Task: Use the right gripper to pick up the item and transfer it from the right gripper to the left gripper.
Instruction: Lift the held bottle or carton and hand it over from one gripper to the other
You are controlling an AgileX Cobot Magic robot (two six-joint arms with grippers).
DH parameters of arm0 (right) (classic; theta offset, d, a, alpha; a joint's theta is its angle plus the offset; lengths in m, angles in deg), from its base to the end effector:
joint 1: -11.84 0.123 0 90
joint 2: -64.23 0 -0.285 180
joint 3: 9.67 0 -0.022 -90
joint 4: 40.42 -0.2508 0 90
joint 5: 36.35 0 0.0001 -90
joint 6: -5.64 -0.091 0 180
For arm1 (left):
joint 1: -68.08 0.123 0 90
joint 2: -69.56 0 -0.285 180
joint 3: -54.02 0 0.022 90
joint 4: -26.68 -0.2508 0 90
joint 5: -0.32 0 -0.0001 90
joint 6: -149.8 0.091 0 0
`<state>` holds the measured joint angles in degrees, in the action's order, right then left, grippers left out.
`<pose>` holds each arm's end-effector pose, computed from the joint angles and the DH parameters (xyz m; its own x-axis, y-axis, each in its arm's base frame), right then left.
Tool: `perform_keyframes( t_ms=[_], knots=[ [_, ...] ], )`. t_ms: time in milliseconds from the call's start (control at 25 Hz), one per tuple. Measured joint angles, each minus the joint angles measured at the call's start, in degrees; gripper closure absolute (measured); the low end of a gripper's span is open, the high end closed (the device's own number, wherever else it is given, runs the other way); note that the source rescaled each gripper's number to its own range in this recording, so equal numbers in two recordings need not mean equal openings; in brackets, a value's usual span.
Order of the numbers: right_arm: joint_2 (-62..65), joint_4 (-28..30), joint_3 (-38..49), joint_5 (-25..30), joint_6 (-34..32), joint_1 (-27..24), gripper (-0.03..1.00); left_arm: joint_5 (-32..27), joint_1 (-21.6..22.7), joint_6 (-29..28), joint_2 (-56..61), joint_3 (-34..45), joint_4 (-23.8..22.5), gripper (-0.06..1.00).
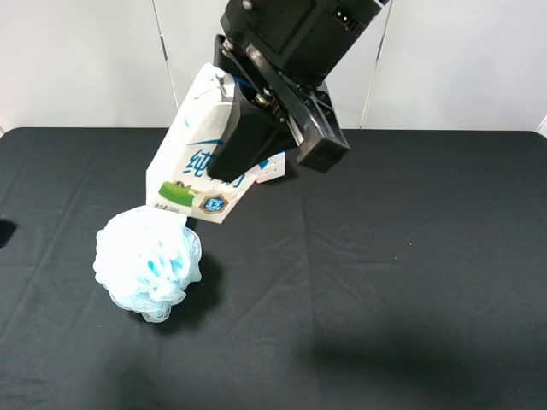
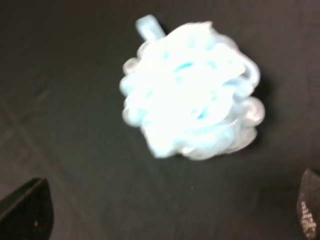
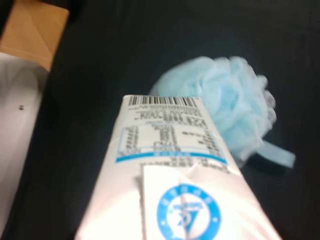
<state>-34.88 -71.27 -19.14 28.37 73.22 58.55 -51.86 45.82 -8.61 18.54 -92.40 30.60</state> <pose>0.1990 0.2728 0.3575 0.2831 -0.7351 -0.6160 -0.9582 -0.2444 -0.1486 0.1190 -0.0540 0.3238 -0.5007 0.5595 -0.6605 0.6110 0.7689 0.1882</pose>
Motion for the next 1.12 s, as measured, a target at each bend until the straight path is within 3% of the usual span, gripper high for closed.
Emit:
perform_keyframes(
  t_ms=[160, 360, 600, 840, 1120],
  knots=[
    [0.0, -2.0, 0.0, -0.1, 2.6, 0.0, 0.97, 2.4, -5.3, 1.1, -5.1, -1.8, 2.8, -0.01],
    [0.0, -2.0, 0.0, -0.1, 3.4, 0.0, 0.97, 6.7, -10.4, 6.3, -10.0, -2.5, 10.0, -0.01],
    [0.0, -2.1, 0.0, -0.1, 3.4, 0.0, 0.97, 10.8, -11.2, 9.9, -13.4, -2.5, 15.4, -0.01],
    [0.0, -2.7, 0.0, -0.4, 4.1, 0.0, 0.97, 12.1, -11.2, 17.4, -13.7, -2.6, 21.2, -0.01],
    [0.0, -6.7, 0.0, -1.2, 7.2, 0.0, 0.97, 12.2, -11.2, 20.7, -13.7, -2.6, 22.7, -0.01]
  ],
)
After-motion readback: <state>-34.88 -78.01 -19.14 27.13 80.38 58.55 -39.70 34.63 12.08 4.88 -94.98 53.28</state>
